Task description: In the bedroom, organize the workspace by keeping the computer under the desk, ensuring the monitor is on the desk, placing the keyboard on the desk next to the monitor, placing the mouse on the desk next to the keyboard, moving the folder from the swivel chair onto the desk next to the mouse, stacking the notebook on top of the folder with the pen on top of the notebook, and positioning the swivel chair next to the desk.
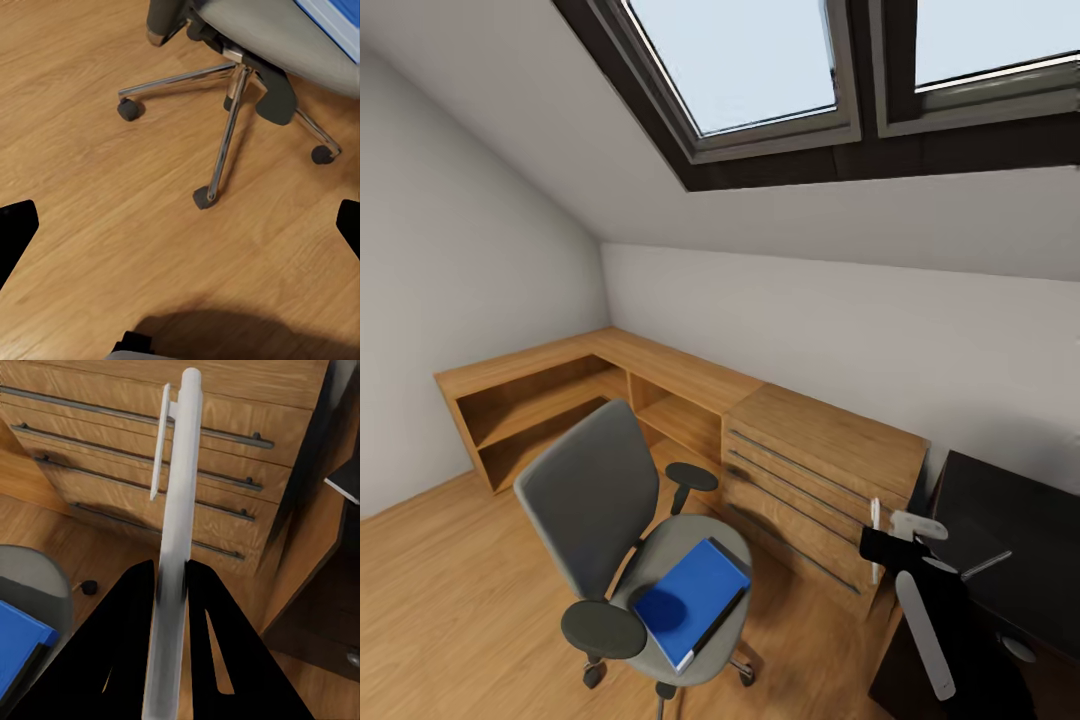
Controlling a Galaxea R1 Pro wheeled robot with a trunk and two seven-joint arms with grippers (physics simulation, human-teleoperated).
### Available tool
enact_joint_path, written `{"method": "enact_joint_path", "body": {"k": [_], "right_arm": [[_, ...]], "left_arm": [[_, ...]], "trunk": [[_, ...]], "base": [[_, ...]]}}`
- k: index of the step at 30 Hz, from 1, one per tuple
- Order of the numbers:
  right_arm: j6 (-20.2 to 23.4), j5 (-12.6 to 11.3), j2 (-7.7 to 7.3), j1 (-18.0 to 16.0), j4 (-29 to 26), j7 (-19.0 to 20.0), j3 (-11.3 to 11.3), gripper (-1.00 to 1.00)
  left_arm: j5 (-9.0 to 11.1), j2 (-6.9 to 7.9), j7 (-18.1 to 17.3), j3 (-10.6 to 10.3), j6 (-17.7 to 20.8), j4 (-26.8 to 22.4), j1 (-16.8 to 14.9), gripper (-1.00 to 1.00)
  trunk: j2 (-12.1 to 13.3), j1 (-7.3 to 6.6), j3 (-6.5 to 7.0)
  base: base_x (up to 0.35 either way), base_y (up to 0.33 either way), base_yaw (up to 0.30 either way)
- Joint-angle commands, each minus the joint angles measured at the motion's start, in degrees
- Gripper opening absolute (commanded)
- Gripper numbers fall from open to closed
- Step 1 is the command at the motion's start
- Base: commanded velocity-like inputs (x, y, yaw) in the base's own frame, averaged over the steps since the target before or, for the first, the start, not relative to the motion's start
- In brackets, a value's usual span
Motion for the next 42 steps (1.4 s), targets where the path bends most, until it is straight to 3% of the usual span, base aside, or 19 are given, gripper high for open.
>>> {"method": "enact_joint_path", "body": {"k": [1,42], "right_arm": [[0.2,-0.7,-0.02,0.0,-0.1,-0.4,0.0,-1.00],[0.2,-0.5,-0.33,0.0,0.1,-0.4,-0.2,-1.00]], "left_arm": [[0.3,0.06,0.5,-0.5,-0.1,-0.1,0.0,1.00],[0.4,-0.02,0.4,-0.6,-0.1,-0.1,0.0,1.00]], "trunk": [[-0.1,0.02,-0.09],[-0.1,0.02,-0.64]], "base": [[0.000,0.000,-0.178],[0.000,-0.006,-0.227]]}}
